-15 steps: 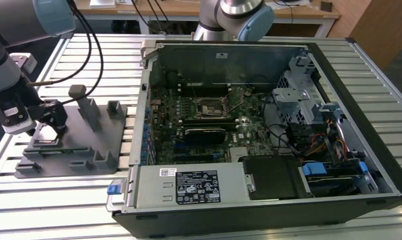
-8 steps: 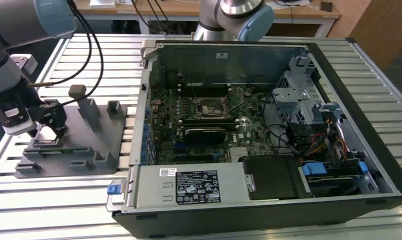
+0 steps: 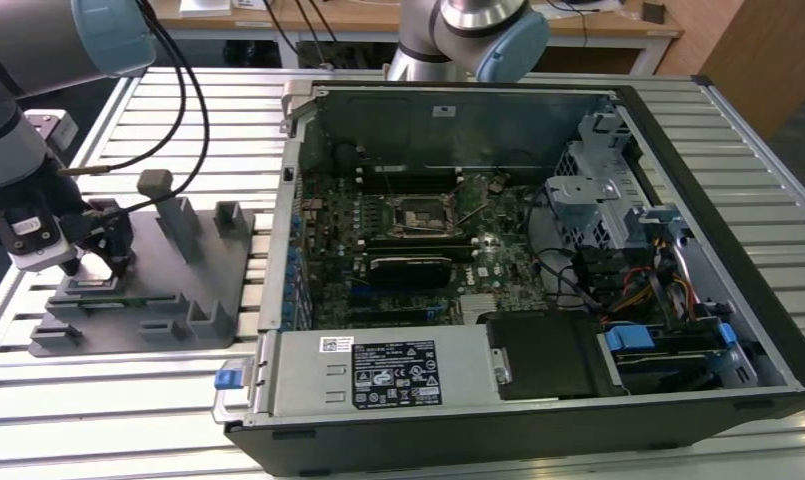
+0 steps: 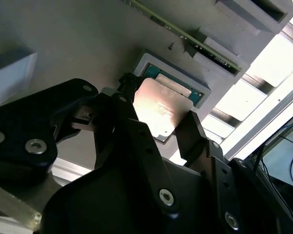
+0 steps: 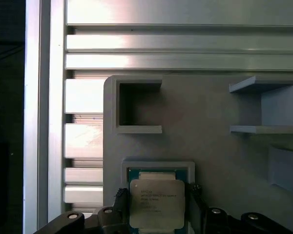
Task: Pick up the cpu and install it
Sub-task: 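Pick up the cpu and move it towards the insertion slot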
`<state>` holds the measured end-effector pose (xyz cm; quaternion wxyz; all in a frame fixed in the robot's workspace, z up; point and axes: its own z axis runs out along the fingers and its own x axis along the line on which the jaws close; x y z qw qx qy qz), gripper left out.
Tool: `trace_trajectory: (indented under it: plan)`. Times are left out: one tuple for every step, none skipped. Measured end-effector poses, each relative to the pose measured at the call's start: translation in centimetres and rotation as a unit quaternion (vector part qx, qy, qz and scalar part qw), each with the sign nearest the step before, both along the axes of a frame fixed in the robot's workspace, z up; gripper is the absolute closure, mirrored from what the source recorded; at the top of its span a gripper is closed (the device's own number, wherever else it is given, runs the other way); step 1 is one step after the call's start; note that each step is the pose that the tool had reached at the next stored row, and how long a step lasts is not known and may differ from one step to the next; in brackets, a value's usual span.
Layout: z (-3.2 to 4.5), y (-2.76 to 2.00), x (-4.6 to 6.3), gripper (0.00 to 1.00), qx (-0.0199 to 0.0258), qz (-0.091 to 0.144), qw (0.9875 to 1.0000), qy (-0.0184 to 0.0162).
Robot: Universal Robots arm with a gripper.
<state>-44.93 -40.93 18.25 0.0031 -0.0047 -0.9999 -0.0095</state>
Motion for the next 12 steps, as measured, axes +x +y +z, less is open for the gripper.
trace_trajectory:
  plan:
    - [0.0, 0.0, 0.0, 0.4, 0.0003, 0.0, 1.0, 0.0]
    - [0.05, 0.0, 0.0, 0.4, 0.0006, 0.0, 1.0, 0.0]
    - [0.13, 0.0, 0.0, 0.4, 0.0007, 0.0, 1.0, 0.0]
    - [0.23, 0.0, 0.01, 0.4, 0.0008, 0.0, 1.0, 0.0]
    - [0.27, 0.0, 0.01, 0.4, 0.0009, 0.0, 1.0, 0.0]
    - [0.27, 0.0, 0.01, 0.4, 0.0009, 0.0, 1.0, -0.0001]
    - [0.27, 0.0, 0.01, 0.4, 0.001, 0.0, 1.0, -0.0002]
    - [0.28, 0.0, 0.01, 0.4, 0.0009, 0.0, 1.0, -0.0001]
    - [0.32, 0.0, 0.01, 0.4, 0.0008, 0.0, 1.0, 0.0001]
    - [0.32, 0.0, 0.01, 0.4, 0.0009, 0.0, 1.0, 0.0]
    - [0.32, 0.0, 0.01, 0.4, 0.0009, 0.0, 1.0, 0.0]
    - [0.33, -0.01, 0.0, 0.4, 0.0008, 0.0, 1.0, 0.0001]
